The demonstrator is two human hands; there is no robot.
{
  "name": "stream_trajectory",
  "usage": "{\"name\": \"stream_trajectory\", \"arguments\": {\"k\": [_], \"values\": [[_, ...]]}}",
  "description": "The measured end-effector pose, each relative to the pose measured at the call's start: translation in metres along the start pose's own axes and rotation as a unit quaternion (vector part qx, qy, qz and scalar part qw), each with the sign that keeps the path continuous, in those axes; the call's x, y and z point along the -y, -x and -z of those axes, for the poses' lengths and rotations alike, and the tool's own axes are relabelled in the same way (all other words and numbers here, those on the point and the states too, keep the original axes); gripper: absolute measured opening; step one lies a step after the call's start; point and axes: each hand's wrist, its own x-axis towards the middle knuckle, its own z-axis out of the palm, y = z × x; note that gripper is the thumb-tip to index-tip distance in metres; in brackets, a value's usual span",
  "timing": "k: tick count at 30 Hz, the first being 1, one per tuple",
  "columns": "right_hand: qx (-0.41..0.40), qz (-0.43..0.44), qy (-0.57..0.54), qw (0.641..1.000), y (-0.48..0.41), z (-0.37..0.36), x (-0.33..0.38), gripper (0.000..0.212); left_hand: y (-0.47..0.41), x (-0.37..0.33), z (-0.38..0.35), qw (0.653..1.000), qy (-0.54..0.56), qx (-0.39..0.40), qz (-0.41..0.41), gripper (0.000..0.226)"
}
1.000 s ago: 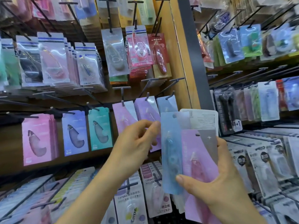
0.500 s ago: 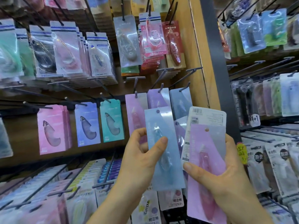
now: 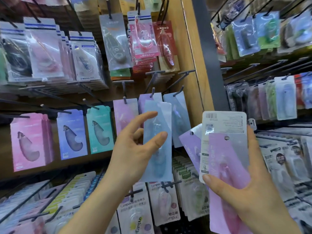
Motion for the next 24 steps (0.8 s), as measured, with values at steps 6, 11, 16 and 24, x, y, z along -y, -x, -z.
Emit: {"name": "stream_trajectory", "arguments": {"k": [6, 11, 16, 24], "values": [[0.026, 0.043, -0.023, 0.998, -0.003, 0.010, -0.009, 0.109, -0.033, 0.006, -0.017, 0.999, -0.020, 0.033, 0.015, 0.059], [-0.010, 0.064, -0.028, 0.997, -0.007, 0.014, -0.011, 0.102, -0.058, 0.006, -0.036, 1.000, 0.009, 0.018, -0.001, 0.058], [-0.047, 0.085, -0.022, 0.995, -0.013, 0.025, -0.021, 0.102, -0.072, 0.000, -0.058, 0.999, 0.016, 0.004, -0.029, 0.063], [-0.033, 0.111, 0.016, 0.993, -0.015, 0.044, -0.028, 0.117, -0.068, 0.002, -0.063, 0.993, -0.105, -0.021, -0.047, 0.068]]}}
